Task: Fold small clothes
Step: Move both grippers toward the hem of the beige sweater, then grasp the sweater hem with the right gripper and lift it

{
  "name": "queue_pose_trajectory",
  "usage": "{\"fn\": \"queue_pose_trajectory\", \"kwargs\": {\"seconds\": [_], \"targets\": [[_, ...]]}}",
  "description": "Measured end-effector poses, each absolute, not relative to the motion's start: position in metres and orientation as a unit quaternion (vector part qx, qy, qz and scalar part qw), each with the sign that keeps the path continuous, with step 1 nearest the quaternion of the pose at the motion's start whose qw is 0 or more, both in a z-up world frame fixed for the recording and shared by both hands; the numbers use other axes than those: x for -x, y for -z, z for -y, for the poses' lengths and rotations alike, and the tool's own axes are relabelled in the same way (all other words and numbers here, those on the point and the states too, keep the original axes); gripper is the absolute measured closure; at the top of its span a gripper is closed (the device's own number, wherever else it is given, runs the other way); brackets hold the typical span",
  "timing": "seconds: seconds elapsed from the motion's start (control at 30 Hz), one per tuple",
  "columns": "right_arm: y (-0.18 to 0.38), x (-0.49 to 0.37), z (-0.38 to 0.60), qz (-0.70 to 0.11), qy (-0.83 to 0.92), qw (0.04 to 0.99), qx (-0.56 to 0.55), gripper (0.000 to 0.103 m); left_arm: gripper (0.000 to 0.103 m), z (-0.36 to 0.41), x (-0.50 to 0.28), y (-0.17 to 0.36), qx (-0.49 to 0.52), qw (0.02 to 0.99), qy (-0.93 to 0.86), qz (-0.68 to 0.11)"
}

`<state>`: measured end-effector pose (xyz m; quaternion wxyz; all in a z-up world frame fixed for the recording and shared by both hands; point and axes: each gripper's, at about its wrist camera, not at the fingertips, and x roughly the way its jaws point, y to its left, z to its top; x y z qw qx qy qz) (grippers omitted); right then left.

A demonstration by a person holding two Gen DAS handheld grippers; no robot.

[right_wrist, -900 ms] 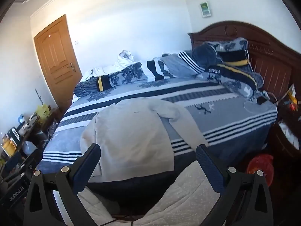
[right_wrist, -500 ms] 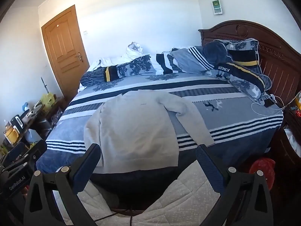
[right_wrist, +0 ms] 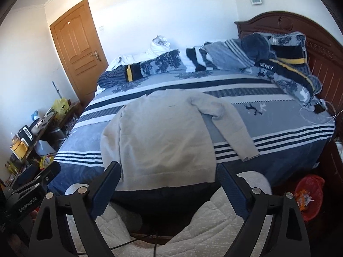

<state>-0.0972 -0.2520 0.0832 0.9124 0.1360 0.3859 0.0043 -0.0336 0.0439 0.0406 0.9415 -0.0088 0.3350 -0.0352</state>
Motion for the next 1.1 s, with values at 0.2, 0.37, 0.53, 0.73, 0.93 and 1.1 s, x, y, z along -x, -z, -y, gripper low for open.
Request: {"fn": "queue_pose_trajectory", "kwargs": {"seconds": [0.2, 0.37, 0.53, 0.73, 0.93, 1.1], "targets": [[-0.072, 0.065, 0.247, -0.393, -0.021, 0.909, -0.137, 0.009, 0.0, -0.051, 0.009, -0.024, 0.022, 0.931, 0.033, -0.363], [-0.066, 0.044, 0.238, -0.408, -0.036, 0.903, -0.129, 0.012, 0.0, -0.053, -0.011, -0.01, 0.017, 0.925, 0.025, -0.38], [-0.046, 0.012, 0.23, -0.437, -0.059, 0.888, -0.131, 0.021, 0.0, -0.061, -0.037, 0.008, 0.02, 0.916, 0.012, -0.401], [-0.022, -0.028, 0.225, -0.458, -0.086, 0.875, -0.131, 0.022, 0.0, -0.06, -0.07, 0.04, 0.01, 0.904, 0.013, -0.427], [0.006, -0.069, 0.206, -0.478, -0.122, 0.86, -0.132, 0.027, 0.0, -0.062, -0.107, 0.077, 0.01, 0.895, 0.014, -0.447], [0.024, -0.101, 0.198, -0.5, -0.158, 0.839, -0.143, 0.027, 0.0, -0.065, -0.137, 0.109, 0.015, 0.888, 0.019, -0.459]]}}
